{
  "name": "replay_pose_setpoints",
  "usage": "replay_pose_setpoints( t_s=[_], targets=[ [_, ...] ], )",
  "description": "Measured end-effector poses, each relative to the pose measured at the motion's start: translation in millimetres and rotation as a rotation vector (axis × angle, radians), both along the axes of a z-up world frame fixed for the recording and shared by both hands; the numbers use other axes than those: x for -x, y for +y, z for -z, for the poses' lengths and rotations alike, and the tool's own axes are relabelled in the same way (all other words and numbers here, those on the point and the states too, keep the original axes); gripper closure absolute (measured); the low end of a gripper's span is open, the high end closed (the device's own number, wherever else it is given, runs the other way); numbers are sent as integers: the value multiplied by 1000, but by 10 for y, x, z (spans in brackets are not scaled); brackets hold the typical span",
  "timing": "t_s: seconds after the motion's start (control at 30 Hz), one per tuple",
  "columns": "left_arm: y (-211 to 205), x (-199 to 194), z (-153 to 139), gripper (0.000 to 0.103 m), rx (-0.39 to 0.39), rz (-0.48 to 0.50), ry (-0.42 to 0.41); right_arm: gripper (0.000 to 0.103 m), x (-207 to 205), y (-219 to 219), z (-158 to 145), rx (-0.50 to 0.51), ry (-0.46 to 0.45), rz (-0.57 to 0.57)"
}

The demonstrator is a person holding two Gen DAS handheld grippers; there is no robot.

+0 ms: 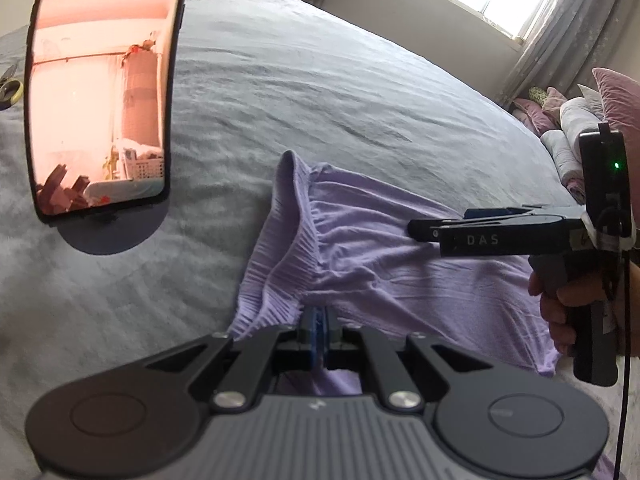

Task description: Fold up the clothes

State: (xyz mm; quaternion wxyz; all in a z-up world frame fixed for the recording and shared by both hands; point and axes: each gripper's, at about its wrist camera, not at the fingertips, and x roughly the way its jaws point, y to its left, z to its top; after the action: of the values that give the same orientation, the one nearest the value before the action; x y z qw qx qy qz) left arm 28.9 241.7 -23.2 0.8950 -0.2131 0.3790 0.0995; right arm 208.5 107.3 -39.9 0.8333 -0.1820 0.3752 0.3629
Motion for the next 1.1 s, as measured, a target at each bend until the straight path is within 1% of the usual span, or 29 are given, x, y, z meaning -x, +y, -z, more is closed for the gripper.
replay_pose_setpoints(
  t_s=[0.03,0.07,0.1,0.13,0.17,0.2,0.23,0.3,0.47,0.53,0.63,0.77,0.93,1.03,1.07,1.1],
  targets=[
    [-6,-6,1,100,-3,-1,1,19,-5,-9,3,-11,11,4],
    [-12,-15,1,100,-6,-3,3,27,-6,-16,3,-21,22,7],
    [-19,-23,1,100,-10,-5,4,40,8,-16,-11,-29,31,6],
    [-22,-30,2,100,-13,-6,6,50,30,-8,-32,-33,42,1],
    [-22,-33,2,100,-16,-6,7,69,53,-1,-53,-38,54,-5],
    [-22,-37,3,100,-19,-6,9,93,77,9,-73,-38,62,-8],
    [-22,-41,3,100,-23,-6,11,96,106,22,-90,-26,59,-4],
    [17,-43,16,100,-6,-5,11,99,161,30,-132,-14,56,7],
    [265,-15,90,100,148,-28,3,100,327,-31,-315,-23,51,29],
    [327,-1,113,100,191,-35,0,100,440,-62,-430,-25,35,26],
    [305,13,121,100,186,-34,-5,100,634,-114,-615,-34,18,31],
    [246,31,109,100,145,-25,-10,100,951,-223,-892,-72,6,47],
    [299,35,117,100,178,-43,-15,100,1445,-359,-1152,-130,3,29],
    [324,54,128,100,194,-43,-23,100,1730,-407,-1143,-163,31,2],
    [330,66,129,100,198,-42,-25,102,1825,-420,-1129,-172,41,-8],
    [334,79,130,100,202,-41,-28,102,1920,-434,-1115,-181,51,-19]
  ],
)
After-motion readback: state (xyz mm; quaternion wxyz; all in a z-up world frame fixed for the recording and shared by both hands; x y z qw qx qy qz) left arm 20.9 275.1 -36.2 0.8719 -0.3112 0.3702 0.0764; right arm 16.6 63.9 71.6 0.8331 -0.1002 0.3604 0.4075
